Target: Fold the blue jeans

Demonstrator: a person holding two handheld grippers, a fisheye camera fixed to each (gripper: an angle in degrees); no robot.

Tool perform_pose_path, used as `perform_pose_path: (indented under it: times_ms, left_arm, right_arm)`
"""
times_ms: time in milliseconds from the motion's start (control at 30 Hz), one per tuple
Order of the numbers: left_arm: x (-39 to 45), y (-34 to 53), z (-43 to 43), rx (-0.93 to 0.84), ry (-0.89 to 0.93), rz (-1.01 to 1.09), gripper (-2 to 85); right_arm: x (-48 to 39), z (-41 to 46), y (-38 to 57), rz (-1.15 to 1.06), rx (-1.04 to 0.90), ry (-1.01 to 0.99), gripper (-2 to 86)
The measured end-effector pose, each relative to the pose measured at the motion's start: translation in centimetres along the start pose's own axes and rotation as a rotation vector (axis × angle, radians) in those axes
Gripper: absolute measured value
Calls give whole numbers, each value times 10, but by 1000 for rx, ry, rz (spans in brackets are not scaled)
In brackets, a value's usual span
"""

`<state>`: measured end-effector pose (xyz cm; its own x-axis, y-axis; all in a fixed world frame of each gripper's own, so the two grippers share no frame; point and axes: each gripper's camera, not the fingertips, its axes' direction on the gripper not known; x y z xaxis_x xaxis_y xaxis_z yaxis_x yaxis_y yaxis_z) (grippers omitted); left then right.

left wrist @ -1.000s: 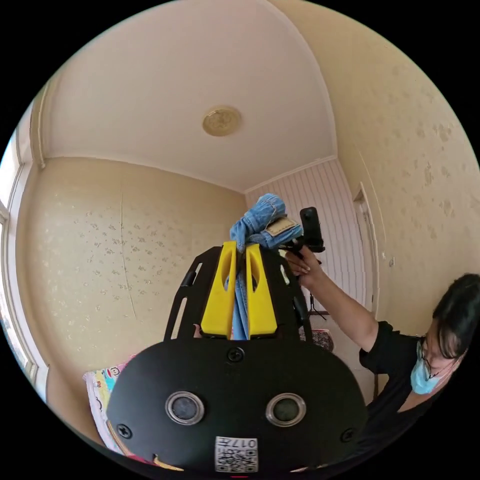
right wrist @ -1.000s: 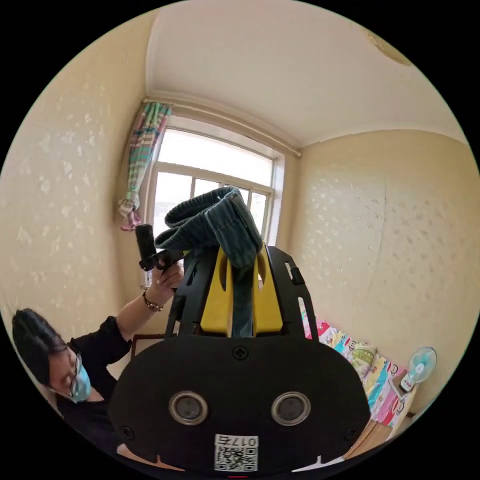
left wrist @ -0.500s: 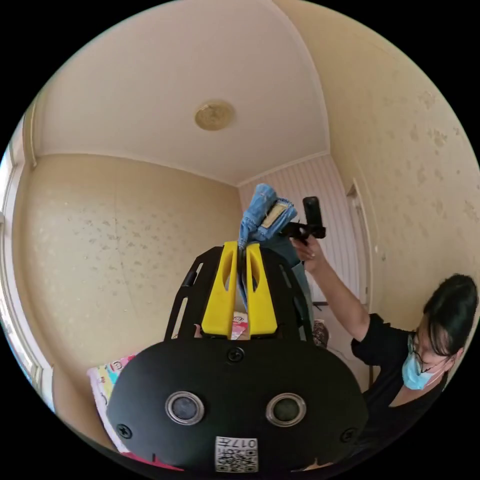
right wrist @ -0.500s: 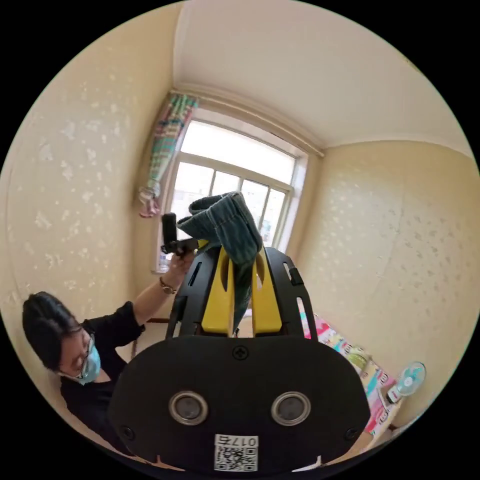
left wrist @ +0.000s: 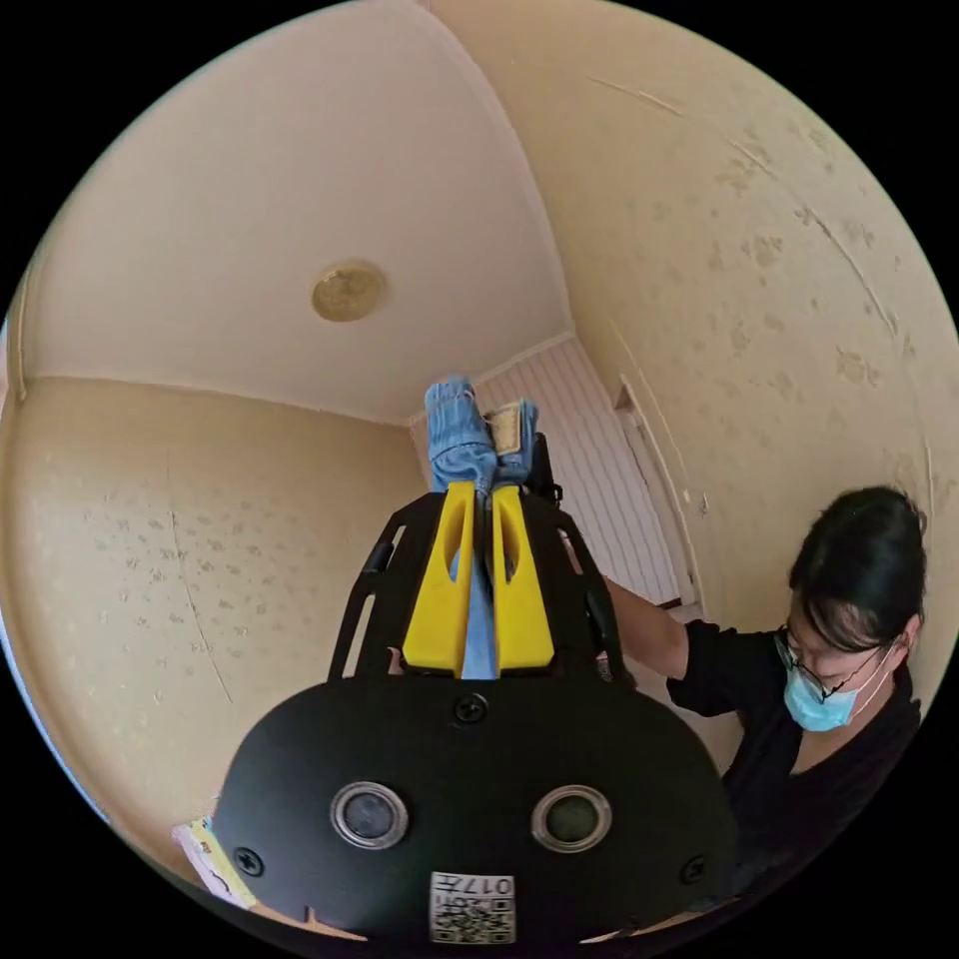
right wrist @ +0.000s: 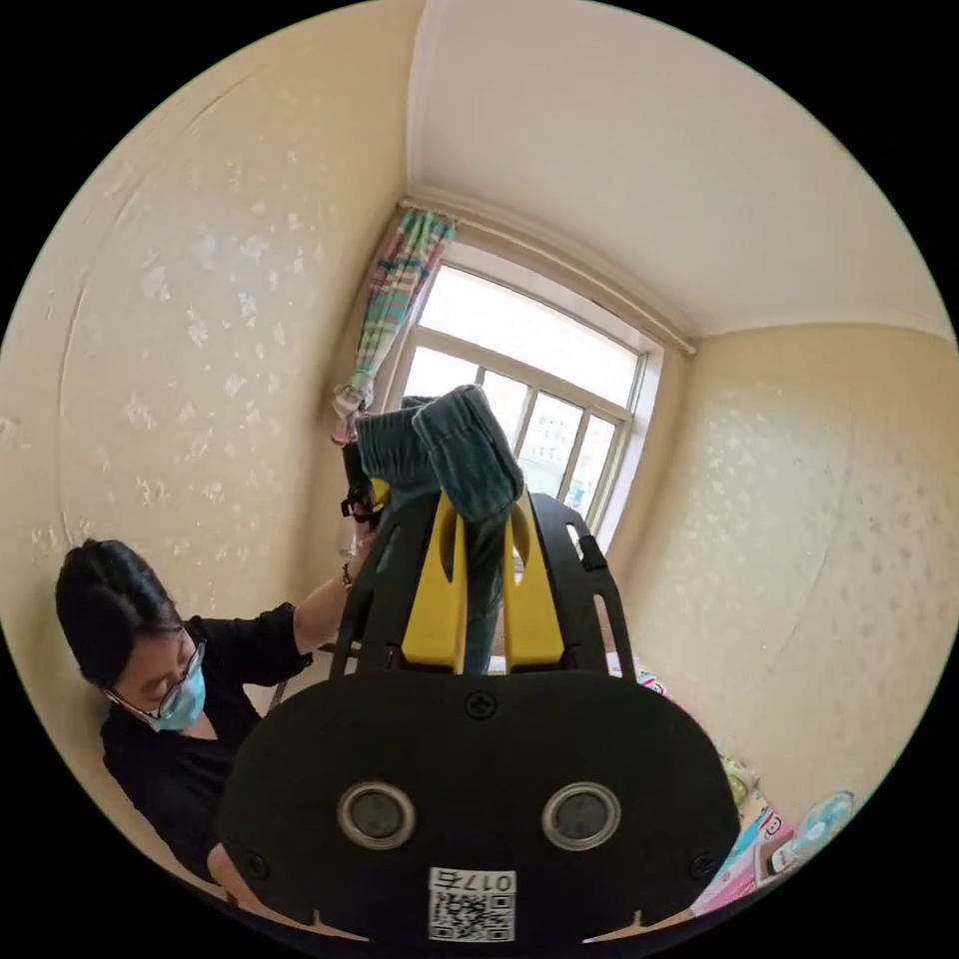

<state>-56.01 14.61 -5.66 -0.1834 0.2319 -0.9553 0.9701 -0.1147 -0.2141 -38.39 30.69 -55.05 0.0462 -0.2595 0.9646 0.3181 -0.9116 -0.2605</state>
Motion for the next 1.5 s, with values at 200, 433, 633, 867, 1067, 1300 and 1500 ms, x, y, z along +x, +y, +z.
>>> perform_pose_path:
  times_ms: [200,433,633,867,1067,1300,1500]
  left_arm:
    - [-49,-4,17,-176,-141,-219,11]
    - [-17,-10,-15,-108,-120,-116,10]
    - [9,-37,-35,-67,-110,-45,9]
    - [12,-83,-55,-55,-111,-19,10]
    - [-7,-116,-73,-31,-117,-1,11]
    - [-87,-112,-59,-80,-151,-92,11]
    - [-223,-36,-7,-280,-237,-258,14]
  right_arm:
    - [34,16,6,184,-107,118,55]
    - [-6,7,9,94,-66,27,62]
    - [-56,-12,-6,2,-45,24,67]
    - [-114,-32,-30,-60,-39,96,71]
    - [-145,-38,-46,-92,-49,143,70]
    - [-96,-24,-20,48,-89,189,69]
    - [18,29,72,294,-220,283,69]
